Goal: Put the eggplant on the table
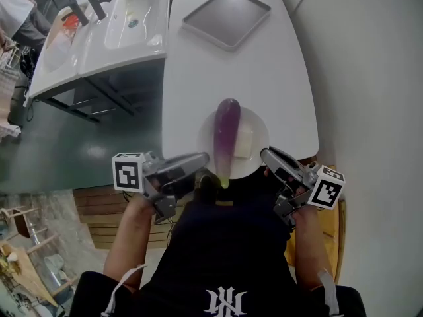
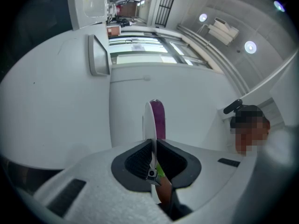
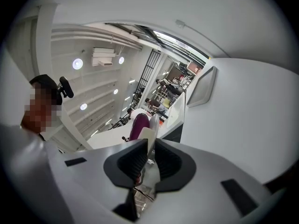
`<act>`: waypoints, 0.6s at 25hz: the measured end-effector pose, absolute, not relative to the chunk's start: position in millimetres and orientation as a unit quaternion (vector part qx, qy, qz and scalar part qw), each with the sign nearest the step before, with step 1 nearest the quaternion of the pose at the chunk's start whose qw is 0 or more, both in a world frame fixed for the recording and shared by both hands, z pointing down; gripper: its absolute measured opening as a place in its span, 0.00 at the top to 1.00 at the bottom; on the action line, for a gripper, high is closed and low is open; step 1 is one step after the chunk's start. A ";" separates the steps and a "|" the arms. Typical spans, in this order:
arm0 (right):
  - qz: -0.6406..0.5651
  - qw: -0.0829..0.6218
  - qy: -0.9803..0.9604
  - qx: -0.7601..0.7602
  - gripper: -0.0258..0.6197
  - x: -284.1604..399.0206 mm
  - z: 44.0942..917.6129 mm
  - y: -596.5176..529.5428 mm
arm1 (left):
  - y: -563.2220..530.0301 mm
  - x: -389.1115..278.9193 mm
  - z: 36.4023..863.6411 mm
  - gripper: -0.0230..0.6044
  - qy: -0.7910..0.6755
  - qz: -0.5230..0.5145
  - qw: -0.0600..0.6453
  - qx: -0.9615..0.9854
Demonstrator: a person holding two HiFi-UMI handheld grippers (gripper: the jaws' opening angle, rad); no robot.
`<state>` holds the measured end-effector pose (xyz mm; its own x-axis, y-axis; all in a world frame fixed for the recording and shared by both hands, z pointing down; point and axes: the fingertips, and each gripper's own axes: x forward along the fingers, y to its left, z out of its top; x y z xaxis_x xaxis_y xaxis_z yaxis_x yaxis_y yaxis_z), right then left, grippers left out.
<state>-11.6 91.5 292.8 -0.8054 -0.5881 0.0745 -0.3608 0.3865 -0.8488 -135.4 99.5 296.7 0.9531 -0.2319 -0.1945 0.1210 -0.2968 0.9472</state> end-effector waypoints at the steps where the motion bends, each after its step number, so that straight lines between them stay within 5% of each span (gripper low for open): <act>1: -0.471 0.122 0.824 -0.290 0.90 -9.2 290.0 89.4 | 97.1 -132.9 295.1 0.93 -0.032 -0.149 0.591 0.792; 15: -0.493 0.124 0.815 -0.279 0.90 18.6 306.0 34.0 | 41.2 -105.0 309.2 0.93 -0.043 -0.145 0.607 0.780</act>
<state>18.6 34.0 306.0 -0.8136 -0.5768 0.0730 -0.3320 0.3578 -0.8728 -105.0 41.2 309.2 0.9546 -0.2423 -0.1735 0.1084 -0.2598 0.9596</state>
